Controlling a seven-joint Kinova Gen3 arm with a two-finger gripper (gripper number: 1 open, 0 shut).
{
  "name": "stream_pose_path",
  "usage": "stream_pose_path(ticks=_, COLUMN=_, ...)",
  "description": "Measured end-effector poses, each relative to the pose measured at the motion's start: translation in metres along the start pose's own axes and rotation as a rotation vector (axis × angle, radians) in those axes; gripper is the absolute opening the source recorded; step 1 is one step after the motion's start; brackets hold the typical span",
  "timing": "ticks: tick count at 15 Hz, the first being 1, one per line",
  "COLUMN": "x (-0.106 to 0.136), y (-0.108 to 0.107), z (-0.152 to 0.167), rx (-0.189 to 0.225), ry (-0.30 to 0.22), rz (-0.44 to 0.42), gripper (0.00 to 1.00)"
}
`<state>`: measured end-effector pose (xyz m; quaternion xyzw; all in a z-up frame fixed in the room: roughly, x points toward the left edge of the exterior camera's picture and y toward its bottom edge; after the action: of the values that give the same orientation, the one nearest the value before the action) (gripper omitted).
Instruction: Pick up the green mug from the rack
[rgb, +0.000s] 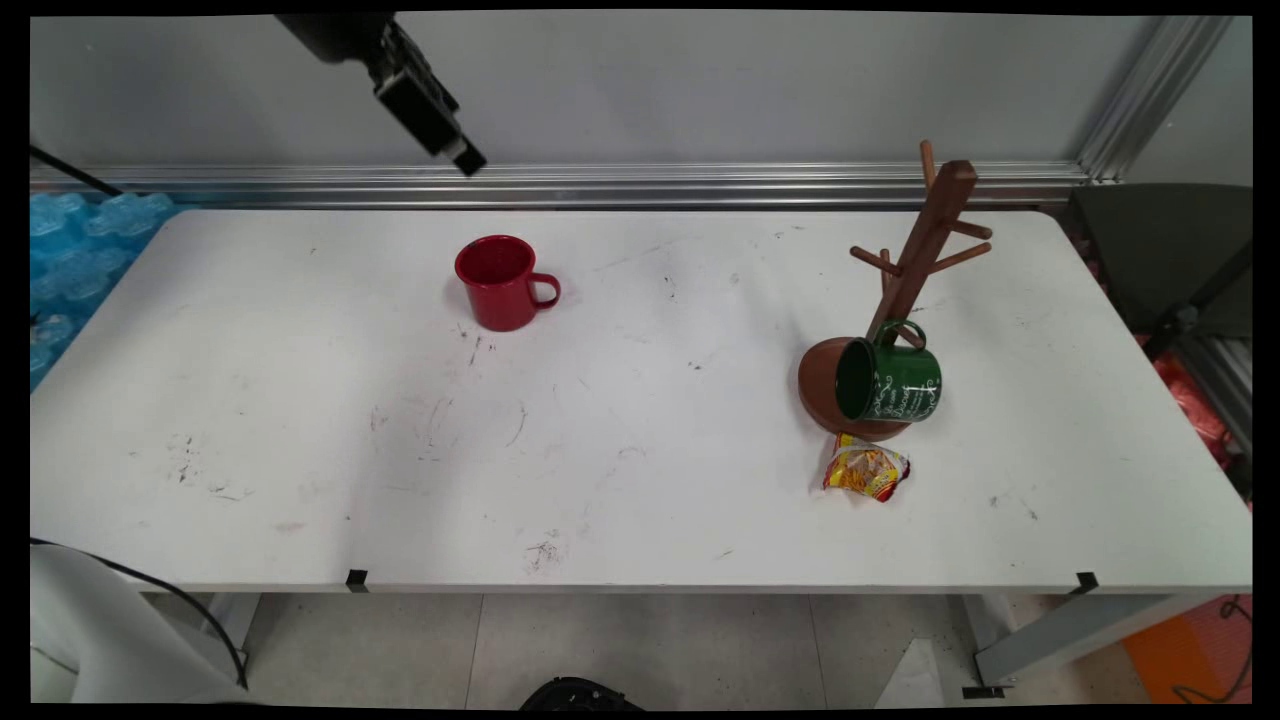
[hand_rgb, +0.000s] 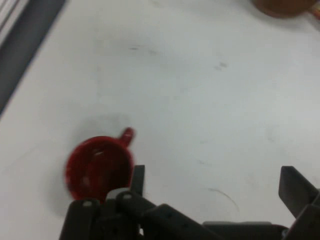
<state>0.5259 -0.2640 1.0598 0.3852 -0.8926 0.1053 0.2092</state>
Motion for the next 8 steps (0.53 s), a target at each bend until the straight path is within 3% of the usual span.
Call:
stream_pose_path(ticks=5, x=0.004, y=0.029, z=0.02, rx=-0.122, ry=-0.018, rz=0.134, gripper=1.0)
stream_pose_path(ticks=8, x=0.009, y=0.043, z=0.037, rx=-0.162, ry=-0.018, rz=0.159, gripper=1.0)
